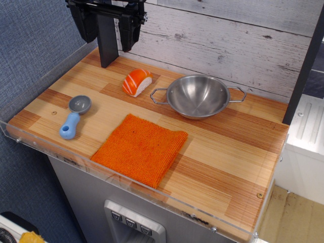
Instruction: Move cloth from center front. cloth is now slightly right front.
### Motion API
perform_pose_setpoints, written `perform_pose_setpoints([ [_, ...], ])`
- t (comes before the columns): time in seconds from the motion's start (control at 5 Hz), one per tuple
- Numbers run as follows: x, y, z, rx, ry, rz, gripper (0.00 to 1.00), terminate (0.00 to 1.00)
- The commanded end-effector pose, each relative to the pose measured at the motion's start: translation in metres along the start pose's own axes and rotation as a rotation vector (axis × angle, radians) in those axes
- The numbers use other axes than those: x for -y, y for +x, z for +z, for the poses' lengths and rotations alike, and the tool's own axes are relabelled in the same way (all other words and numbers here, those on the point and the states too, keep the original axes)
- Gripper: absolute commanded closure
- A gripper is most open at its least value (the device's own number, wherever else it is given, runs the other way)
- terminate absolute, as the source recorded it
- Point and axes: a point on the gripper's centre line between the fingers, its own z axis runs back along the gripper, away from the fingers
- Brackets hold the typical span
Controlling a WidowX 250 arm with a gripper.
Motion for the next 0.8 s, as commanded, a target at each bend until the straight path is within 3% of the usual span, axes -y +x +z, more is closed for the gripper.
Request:
perform_pose_setpoints([
  [0.0, 0.000, 0.000, 0.000, 0.000, 0.000, 0.000, 0.00, 0.00],
  [0.6, 0.023, -0.024, -0.013, -0.007, 0.016, -0.042, 0.00, 0.00],
])
